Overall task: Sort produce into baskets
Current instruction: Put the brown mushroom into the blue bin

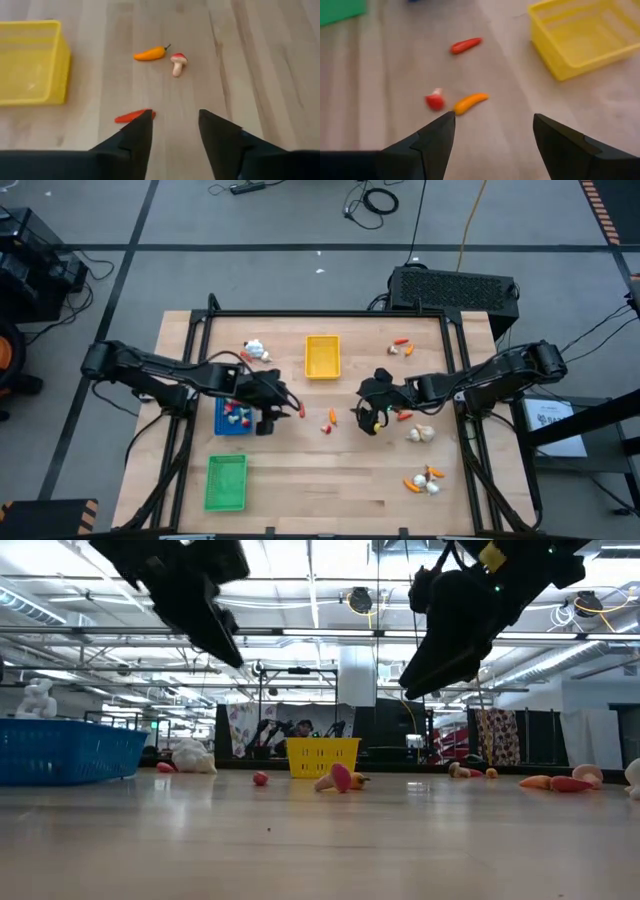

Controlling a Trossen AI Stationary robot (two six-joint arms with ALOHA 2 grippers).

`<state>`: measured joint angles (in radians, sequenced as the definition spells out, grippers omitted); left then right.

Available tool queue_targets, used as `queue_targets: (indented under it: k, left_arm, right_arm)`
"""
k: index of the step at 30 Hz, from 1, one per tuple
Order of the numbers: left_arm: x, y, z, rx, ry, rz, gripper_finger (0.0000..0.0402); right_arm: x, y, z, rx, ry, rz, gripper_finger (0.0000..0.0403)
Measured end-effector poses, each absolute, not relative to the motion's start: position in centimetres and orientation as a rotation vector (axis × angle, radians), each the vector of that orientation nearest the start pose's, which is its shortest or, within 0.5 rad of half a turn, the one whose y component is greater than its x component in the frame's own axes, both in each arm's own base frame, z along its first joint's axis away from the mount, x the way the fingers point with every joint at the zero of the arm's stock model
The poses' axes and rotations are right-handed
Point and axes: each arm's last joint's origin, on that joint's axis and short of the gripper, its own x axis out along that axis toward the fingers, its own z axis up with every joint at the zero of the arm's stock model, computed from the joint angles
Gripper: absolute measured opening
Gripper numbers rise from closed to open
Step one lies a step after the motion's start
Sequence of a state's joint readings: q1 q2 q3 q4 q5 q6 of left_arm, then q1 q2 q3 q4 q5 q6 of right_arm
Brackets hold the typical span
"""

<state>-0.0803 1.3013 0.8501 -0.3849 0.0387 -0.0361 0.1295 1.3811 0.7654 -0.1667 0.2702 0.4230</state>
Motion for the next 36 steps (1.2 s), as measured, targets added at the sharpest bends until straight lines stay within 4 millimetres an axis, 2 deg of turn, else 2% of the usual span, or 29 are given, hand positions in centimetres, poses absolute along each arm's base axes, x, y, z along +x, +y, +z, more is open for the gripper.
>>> queue_targets:
  k: [4, 7, 11, 15, 19, 22, 26, 31, 36]
  left_arm:
    - [27.8, -2.6, 21.9, 0.011, 0.820, -0.119, 0.0208]
    - [29.1, -2.9, 21.2, 0.040, 0.758, -0.133, 0.0225]
    - [30.7, -3.2, 20.4, 0.074, 0.682, -0.143, 0.0228]
    - [31.6, -3.4, 19.3, 0.093, 0.667, -0.152, 0.0228]
    - [32.1, -3.5, 18.1, 0.093, 0.689, -0.151, 0.0228]
    - [32.2, -3.5, 17.7, 0.094, 0.704, -0.152, 0.0228]
    - [32.2, -3.5, 17.5, 0.094, 0.709, -0.151, 0.0228]
    - [32.2, -3.5, 17.5, 0.094, 0.710, -0.150, 0.0228]
    - [32.2, -3.5, 17.5, 0.113, 0.709, -0.157, 0.0228]
  right_arm:
    - [27.0, 1.3, 20.2, 0.231, 0.715, -0.432, 0.0258]
    - [26.7, -0.7, 20.1, 0.211, 0.704, -0.600, 0.0258]
    - [25.7, -4.3, 19.5, 0.220, 0.789, -0.756, 0.0258]
    - [24.3, -8.0, 19.2, 0.310, 0.828, -0.905, 0.0258]
    - [23.2, -10.9, 19.0, 0.426, 0.839, -0.929, 0.0258]
    - [22.1, -12.6, 18.9, 0.448, 0.857, -0.990, 0.0258]
    - [21.1, -14.0, 18.8, 0.463, 0.881, -1.039, 0.0258]
    - [20.9, -14.6, 18.5, 0.492, 0.905, -0.993, 0.0258]
    - [21.1, -15.7, 16.2, 0.522, 0.985, -1.018, 0.0258]
